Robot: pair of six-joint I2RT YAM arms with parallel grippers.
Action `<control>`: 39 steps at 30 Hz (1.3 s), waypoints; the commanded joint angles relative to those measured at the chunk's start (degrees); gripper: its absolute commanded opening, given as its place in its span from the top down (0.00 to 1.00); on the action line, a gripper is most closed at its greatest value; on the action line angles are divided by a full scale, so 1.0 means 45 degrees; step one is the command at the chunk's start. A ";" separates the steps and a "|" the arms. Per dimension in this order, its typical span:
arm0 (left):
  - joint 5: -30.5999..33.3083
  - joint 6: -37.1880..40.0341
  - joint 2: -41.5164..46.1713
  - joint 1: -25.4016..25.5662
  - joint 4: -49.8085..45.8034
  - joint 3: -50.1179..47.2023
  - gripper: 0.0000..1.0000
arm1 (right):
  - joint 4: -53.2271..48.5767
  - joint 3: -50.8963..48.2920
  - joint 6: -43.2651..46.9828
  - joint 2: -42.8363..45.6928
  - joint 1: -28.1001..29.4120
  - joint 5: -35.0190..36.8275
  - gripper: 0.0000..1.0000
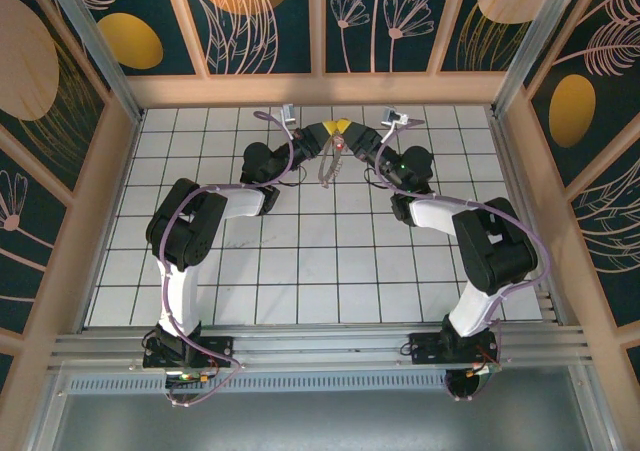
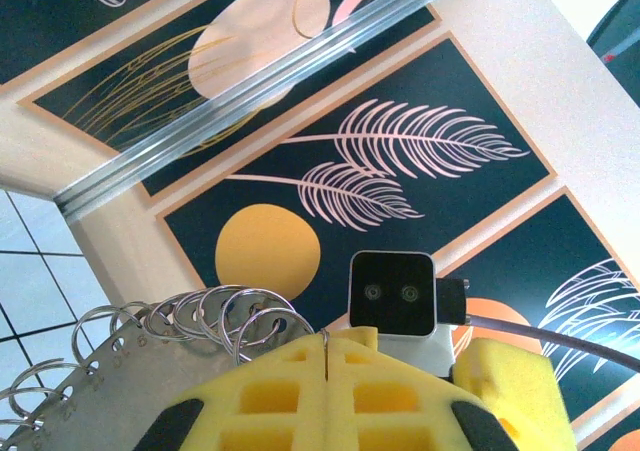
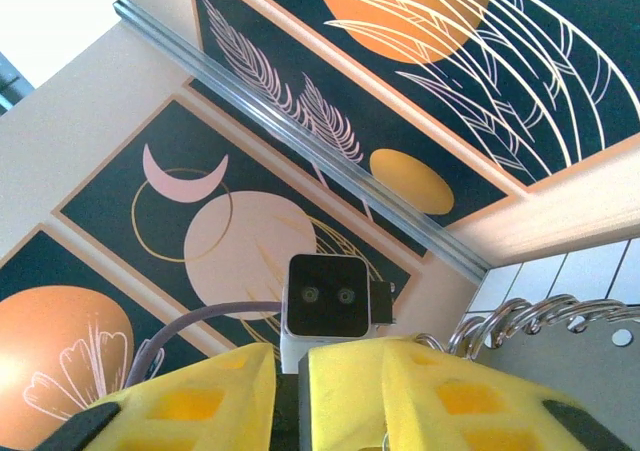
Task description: Put the keys on the keyring
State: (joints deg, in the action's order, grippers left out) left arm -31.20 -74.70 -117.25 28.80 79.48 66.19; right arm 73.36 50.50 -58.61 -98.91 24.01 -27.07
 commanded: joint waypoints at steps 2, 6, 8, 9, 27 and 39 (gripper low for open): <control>-0.0054 -0.0017 0.0476 0.0066 0.0891 0.0036 1.00 | 0.0235 0.0317 0.0251 -0.0274 0.0124 -0.0200 0.68; -0.0070 0.0050 0.0547 0.0066 0.0852 -0.0002 1.00 | 0.0168 -0.0216 0.0319 0.0147 -0.0119 0.0062 0.66; -0.0117 0.0148 0.0587 0.0066 0.0742 -0.0003 1.00 | 0.0036 -0.0575 0.0328 0.0462 -0.0261 0.0246 0.64; -0.0148 0.0211 0.0610 0.0066 0.0702 -0.0003 1.00 | -0.0083 -0.0749 0.0344 0.0639 -0.0312 0.0306 0.63; -0.0435 0.1479 0.1281 0.0358 -0.0189 -0.0236 1.00 | -0.1677 -0.0970 0.1084 0.1631 -0.0214 0.0411 0.55; -0.0380 0.1607 0.1251 0.0398 -0.0309 -0.0335 1.00 | -0.1835 -0.0217 0.1218 0.1342 0.0152 0.0276 0.58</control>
State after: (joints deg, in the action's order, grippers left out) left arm -32.69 -68.99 -113.71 30.39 76.01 64.79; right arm 63.99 47.37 -54.24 -92.16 24.03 -25.34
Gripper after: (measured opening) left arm 0.050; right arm 0.430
